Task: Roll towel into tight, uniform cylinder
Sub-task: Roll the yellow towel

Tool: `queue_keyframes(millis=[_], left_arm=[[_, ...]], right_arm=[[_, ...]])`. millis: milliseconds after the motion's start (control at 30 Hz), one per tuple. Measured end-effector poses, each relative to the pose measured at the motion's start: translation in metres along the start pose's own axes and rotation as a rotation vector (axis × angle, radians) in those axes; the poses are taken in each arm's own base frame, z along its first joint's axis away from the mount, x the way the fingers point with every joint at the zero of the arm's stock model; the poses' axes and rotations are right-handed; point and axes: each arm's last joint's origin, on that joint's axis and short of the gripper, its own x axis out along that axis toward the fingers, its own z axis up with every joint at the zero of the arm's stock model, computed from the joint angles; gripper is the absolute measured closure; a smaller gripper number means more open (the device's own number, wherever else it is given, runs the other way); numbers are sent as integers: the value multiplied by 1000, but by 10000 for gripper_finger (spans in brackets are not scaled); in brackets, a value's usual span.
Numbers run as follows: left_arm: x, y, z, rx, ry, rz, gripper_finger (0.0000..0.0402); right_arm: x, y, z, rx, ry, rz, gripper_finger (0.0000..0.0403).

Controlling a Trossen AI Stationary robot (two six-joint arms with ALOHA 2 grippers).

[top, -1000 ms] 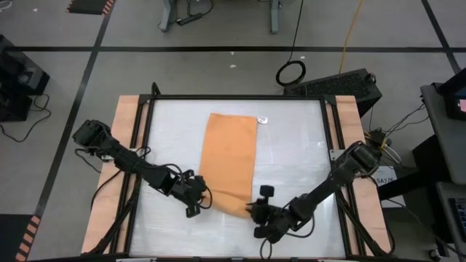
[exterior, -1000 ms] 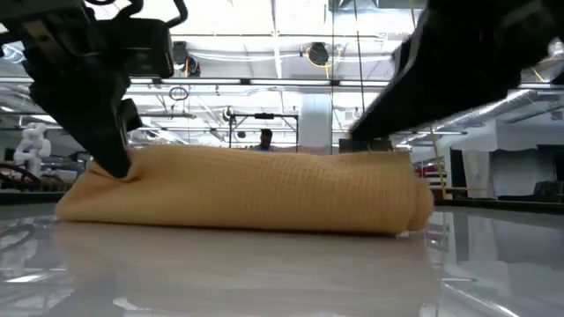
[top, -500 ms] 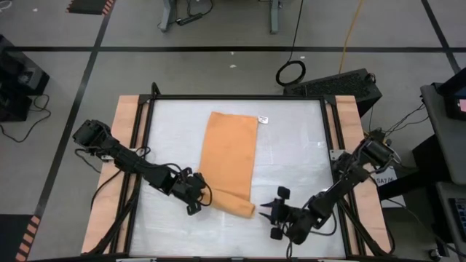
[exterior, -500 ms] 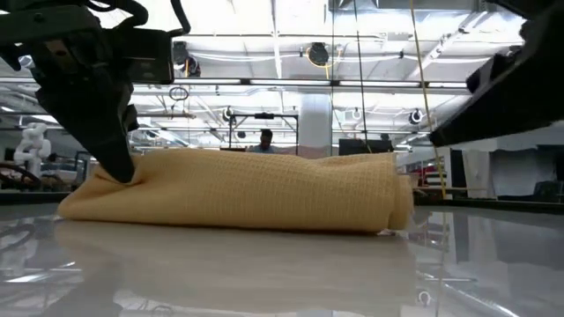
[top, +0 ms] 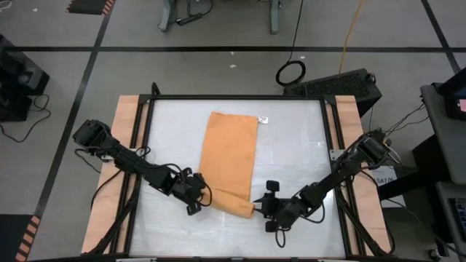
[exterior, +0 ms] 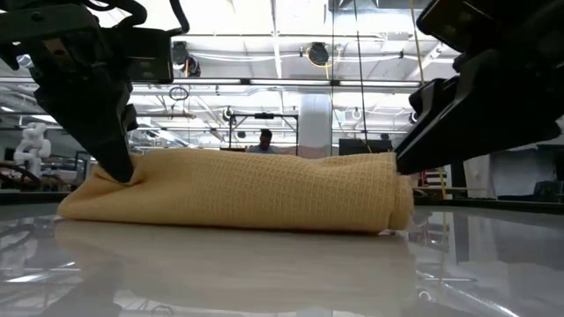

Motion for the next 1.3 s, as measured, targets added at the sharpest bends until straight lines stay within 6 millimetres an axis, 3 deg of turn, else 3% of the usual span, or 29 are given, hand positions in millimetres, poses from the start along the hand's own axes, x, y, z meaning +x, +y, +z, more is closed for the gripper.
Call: queue_keyframes(millis=[167, 367, 567, 733, 967, 1100, 1300], left_arm=[[0, 0, 0, -7, 0, 0, 384], [0, 0, 0, -8, -2, -7, 384], [-9, -14, 0, -27, -30, -111, 384], [-19, -22, -8, -42, -55, -118, 384], [-18, -12, -21, -100, -27, 31, 384], [-17, -9, -19, -114, -40, 49, 384], [-15, -4, -13, -176, -44, 59, 384]], right_arm=[[5, -6, 2, -23, 33, 50, 325], [11, -16, 7, -57, 26, 21, 395], [15, -21, 16, -101, -42, -10, 401], [20, -31, 14, -85, 11, -22, 402], [25, -43, 13, -54, 69, -12, 401], [26, -44, 15, -41, 53, -16, 396], [23, -43, 15, -52, 39, -66, 359]])
